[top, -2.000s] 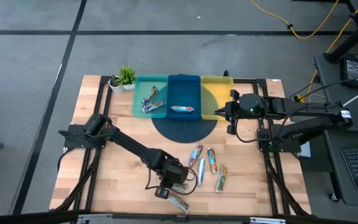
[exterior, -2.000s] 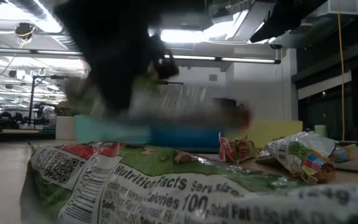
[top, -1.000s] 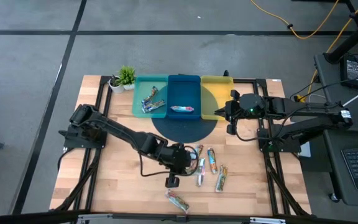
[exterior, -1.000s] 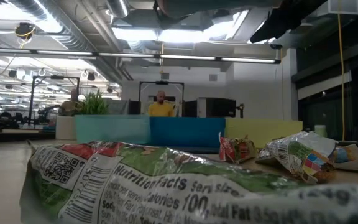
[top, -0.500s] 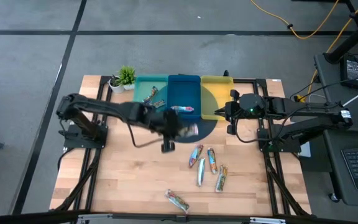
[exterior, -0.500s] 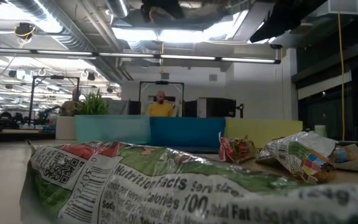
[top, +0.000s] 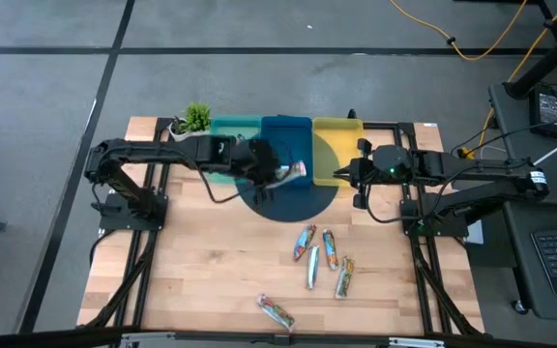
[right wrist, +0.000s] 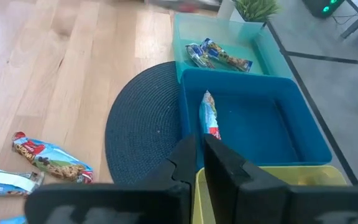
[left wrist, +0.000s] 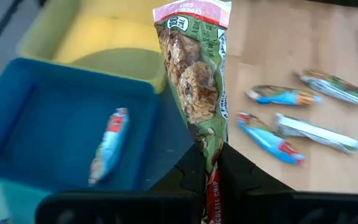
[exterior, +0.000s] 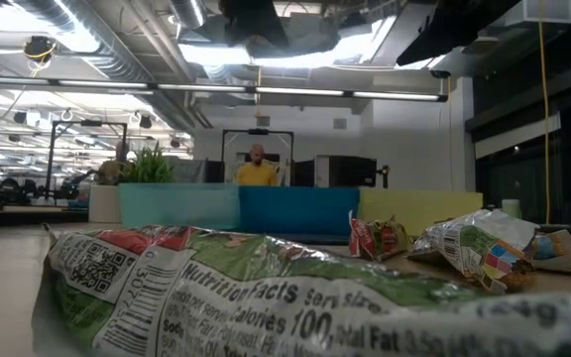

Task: Pick and place Granola Bars by type
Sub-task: Put the middle red granola bar into the blue bin

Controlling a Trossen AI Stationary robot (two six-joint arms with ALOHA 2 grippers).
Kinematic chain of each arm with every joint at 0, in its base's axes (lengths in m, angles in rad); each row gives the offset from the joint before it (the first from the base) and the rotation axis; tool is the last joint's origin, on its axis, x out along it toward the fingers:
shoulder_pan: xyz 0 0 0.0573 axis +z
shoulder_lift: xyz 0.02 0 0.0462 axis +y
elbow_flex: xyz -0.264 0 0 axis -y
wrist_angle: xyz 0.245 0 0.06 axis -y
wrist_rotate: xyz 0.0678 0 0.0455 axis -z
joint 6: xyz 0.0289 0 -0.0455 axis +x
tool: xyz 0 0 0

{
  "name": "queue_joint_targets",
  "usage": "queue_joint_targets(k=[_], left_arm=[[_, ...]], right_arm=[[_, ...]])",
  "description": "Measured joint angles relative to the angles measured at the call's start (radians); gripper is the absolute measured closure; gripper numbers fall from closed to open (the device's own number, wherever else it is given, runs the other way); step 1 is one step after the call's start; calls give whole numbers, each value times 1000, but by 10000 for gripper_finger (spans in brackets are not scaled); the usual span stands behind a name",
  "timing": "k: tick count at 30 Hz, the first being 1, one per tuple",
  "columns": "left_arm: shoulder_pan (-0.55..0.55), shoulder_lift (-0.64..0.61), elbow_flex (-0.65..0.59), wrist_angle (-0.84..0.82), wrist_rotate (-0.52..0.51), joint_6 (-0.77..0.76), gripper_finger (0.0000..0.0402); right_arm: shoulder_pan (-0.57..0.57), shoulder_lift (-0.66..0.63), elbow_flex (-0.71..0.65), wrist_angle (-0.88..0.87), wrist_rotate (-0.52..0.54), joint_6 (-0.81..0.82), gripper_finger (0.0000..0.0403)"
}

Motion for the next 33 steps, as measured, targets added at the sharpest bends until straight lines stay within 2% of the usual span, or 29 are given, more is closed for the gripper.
queue_joint_targets(k=[10, 16, 25, 33], left_arm=[[198, 11, 6, 3, -6, 73, 389], [307, 44, 116, -62, 12, 125, 389], [380, 200, 330, -165, 15, 212, 389], [424, 308, 355, -168, 81, 235, 389]], right_arm=[[0, 0, 0, 38, 1, -50, 369], [0, 0, 0, 89, 1, -49, 369], [0, 0, 0, 148, 1, -49, 369], [-1, 0, 0, 142, 0, -45, 369]])
